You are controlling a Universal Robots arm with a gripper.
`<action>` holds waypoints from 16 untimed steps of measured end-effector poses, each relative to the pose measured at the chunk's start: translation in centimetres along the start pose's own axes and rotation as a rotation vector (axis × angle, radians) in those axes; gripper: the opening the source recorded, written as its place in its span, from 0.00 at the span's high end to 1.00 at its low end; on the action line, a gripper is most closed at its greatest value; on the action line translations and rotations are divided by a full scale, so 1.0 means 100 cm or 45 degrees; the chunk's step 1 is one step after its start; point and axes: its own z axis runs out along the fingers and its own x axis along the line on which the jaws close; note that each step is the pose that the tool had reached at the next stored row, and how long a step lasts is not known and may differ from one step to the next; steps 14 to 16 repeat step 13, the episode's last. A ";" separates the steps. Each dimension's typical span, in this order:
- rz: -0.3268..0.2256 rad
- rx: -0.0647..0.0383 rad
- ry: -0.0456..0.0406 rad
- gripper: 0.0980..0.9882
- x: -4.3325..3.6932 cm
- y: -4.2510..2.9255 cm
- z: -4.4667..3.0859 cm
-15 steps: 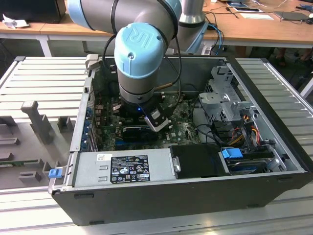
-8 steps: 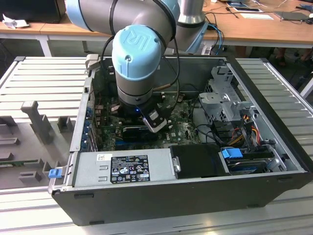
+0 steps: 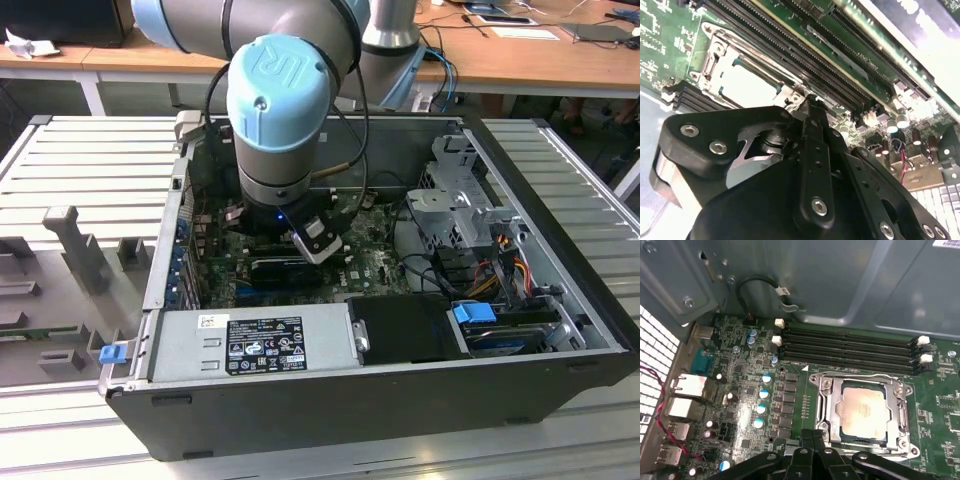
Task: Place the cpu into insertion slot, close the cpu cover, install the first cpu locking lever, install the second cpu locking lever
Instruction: 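Install the second cpu locking lever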
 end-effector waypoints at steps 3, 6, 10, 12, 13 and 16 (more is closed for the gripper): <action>0.000 0.000 0.000 0.99 -0.0002 0.0018 -0.0043; 0.000 0.000 0.000 0.99 -0.0003 0.0036 -0.0087; 0.000 0.000 0.000 0.99 -0.0005 0.0056 -0.0136; 0.000 0.000 0.000 0.99 -0.0006 0.0057 -0.0135; 0.000 0.000 0.000 0.99 -0.0006 0.0057 -0.0137; 0.000 0.000 0.000 0.99 -0.0006 0.0057 -0.0137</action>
